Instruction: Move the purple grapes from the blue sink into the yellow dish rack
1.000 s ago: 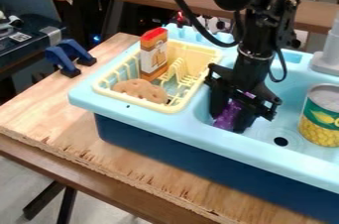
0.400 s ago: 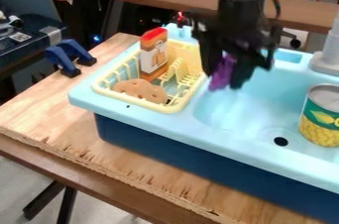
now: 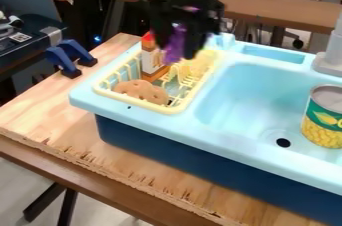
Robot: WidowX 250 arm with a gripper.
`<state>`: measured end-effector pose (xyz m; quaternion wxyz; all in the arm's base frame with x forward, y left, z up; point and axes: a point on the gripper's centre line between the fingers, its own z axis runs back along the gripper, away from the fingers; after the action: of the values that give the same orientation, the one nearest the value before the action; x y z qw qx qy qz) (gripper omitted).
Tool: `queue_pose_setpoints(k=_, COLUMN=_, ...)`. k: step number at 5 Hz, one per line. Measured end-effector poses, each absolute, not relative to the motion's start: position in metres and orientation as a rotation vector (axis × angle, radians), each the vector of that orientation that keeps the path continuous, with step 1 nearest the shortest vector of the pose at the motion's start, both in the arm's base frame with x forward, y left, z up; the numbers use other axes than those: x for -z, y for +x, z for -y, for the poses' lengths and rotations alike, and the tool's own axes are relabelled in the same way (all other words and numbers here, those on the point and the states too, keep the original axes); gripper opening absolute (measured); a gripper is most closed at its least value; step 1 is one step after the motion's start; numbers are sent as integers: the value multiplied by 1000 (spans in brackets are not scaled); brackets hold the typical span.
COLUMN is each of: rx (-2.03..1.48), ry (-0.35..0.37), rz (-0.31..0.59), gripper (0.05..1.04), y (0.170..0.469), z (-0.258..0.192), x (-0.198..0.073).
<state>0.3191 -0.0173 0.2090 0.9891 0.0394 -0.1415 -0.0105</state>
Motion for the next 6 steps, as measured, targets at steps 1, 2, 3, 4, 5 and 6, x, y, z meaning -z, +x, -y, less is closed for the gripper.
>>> queue_pose_setpoints(k=1, rx=-91, ry=65, rz=261, gripper=639, y=314, z=-13, x=-204)
queue_pose_setpoints(k=2, rx=-143, ry=58, rz=239, gripper=639, y=313, z=-27, x=-195)
queue_pose_setpoints(k=3, rx=-118, ry=72, rz=193, gripper=639, y=321, z=-22, x=-175)
queue_pose_setpoints(k=4, rx=-85, ry=71, rz=150, gripper=639, y=326, z=-9, x=-159)
queue_pose_setpoints(k=5, rx=-48, ry=69, rz=147, gripper=639, y=334, z=4, x=-156)
queue_pose_setpoints(k=6, rx=-38, ry=80, rz=116, gripper=639, y=334, z=10, x=-146)
